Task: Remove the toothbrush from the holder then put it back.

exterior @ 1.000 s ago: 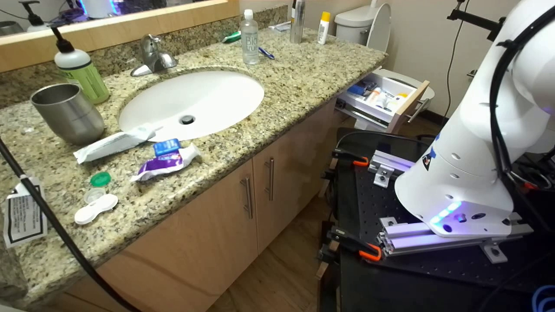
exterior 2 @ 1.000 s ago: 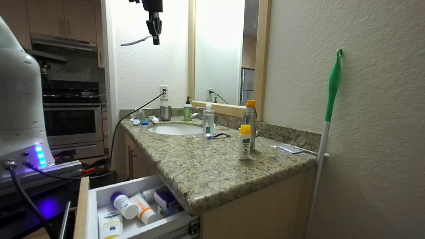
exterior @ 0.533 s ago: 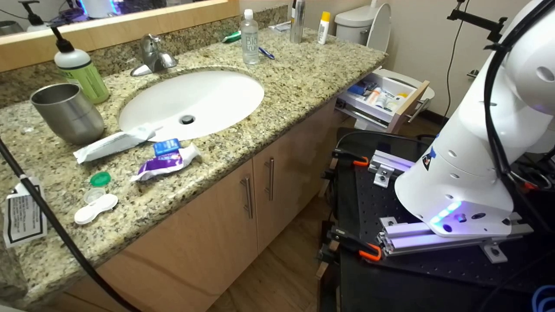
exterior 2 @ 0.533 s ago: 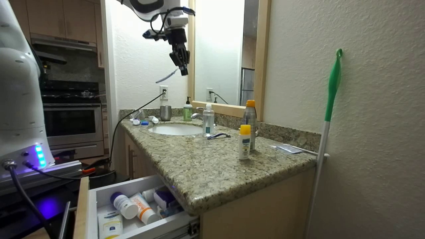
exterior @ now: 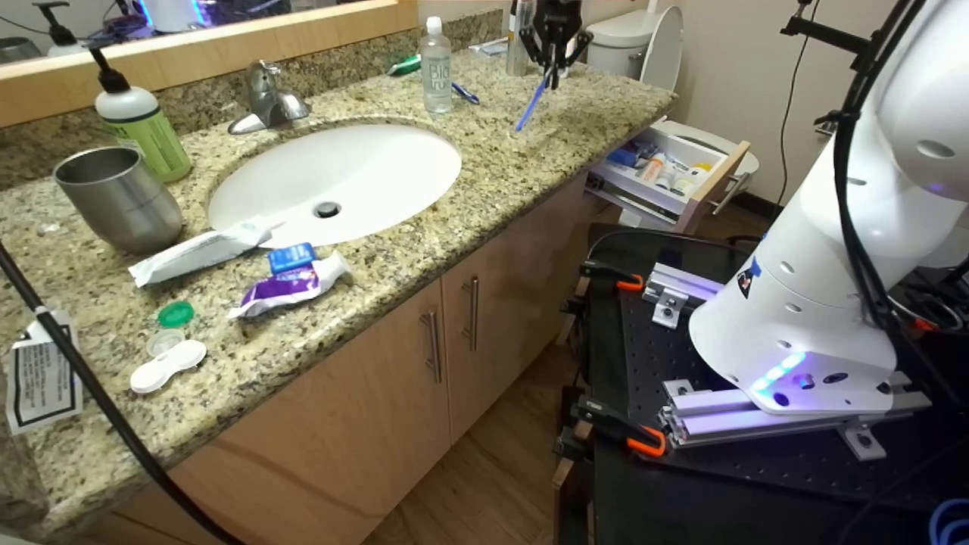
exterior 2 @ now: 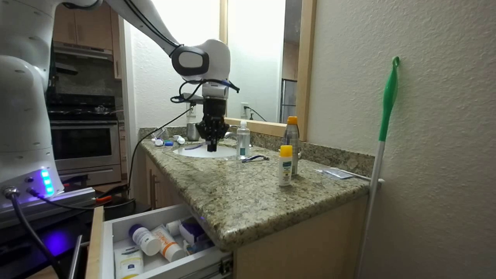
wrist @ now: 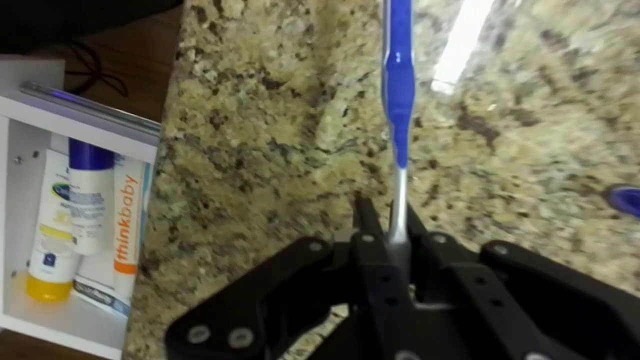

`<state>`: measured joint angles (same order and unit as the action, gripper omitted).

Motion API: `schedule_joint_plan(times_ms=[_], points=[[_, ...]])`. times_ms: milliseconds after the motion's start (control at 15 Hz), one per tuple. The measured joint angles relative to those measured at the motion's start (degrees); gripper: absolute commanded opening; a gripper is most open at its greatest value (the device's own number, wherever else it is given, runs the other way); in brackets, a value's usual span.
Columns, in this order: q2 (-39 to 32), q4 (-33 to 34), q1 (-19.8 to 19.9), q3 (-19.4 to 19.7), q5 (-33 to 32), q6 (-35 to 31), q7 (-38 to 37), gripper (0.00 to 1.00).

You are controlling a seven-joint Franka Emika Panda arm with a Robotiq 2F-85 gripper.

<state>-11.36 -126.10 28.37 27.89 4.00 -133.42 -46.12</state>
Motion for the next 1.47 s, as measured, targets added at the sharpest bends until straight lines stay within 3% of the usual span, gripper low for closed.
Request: schedule_joint_plan(times_ms=[133, 200, 333, 667, 867, 1000, 1067, 1133, 1267, 1467], points=[[-5.8, 0.9, 0.1, 1.2, 2.6, 0.0, -3.0, 0.03], [-8.3, 1.7, 0.2, 1.7, 4.4, 0.0, -4.6, 0.38], [-10.7, 4.0, 0.2, 2.5, 7.2, 0.1, -8.5, 0.44], [-9.7, 7.8, -0.9, 4.0, 8.7, -2.8, -21.4, 0.79], [-6.8, 8.9, -2.5, 4.5, 6.8, -2.4, -23.8, 0.98], [-2.7, 8.8, -3.3, 4.1, 6.1, -1.7, -19.9, 1.00], [-0.1, 8.7, -3.5, 4.0, 5.6, -1.2, -17.8, 0.95], [2.7, 8.5, -3.5, 4.0, 5.2, -0.7, -15.6, 1.00], [8.0, 7.8, -3.2, 4.1, 4.8, 0.9, -13.0, 1.00], [10.2, 6.4, -3.1, 4.1, 4.4, 1.2, -12.4, 1.00]])
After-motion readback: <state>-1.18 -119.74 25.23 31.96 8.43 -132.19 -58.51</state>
